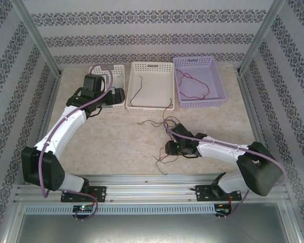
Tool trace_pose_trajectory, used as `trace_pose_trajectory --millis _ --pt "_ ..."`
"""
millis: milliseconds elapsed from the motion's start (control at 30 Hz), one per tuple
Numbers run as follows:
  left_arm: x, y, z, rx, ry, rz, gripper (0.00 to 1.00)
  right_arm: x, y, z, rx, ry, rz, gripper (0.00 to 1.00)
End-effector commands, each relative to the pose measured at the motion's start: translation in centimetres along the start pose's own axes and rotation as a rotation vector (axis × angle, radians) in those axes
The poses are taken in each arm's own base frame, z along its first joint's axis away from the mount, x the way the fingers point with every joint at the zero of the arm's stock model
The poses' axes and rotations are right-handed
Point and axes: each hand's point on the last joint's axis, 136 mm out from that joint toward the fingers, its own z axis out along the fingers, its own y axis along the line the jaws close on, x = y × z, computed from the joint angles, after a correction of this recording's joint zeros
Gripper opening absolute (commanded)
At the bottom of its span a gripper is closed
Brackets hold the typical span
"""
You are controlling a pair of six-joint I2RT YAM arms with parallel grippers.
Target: Untangle the cables
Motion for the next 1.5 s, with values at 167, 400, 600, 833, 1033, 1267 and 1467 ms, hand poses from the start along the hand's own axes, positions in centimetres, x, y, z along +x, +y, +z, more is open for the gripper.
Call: trace_pose_trajectory --millis 167,400,600,833,1033,1267,1467 --pt "-1.0 -0.9 -0.7 0.031 -0.053 0.013 0.98 -2.1 1.3 0.9 -0.008 -0.046 0.006 0.21" --pt "-0.7 -1.1 -0.5 0.031 -0.047 0.027 0.98 -3.7 3.6 -3.4 -0.079 -0.132 -0.040 0.00" --pt "-0.4 -1.7 -0.3 0.045 -0.033 0.035 0.97 -6.3 6.6 -11.4 -0.199 -0.289 -0.108 0.00" --pt "0.0 -2.1 0.0 0.052 -0.020 0.046 0.97 -7.7 8.7 -18.2 -0.237 -0.342 -0.199 0.00" --pt "0.2 -3.9 0.0 0.144 -0.014 0.046 0.98 -7.2 9.0 -19.3 -0.182 -0.239 -0.251 0.00" --pt "0.9 -11.4 -1.4 0.610 0.016 0.000 0.99 -8.6 11.5 -22.3 -0.310 -0.334 -0.263 0.00" --pt "1.2 -15.8 -3.0 0.964 0.047 -0.098 0.99 -9.5 13.6 -24.4 -0.418 -0.381 -0.281 0.00"
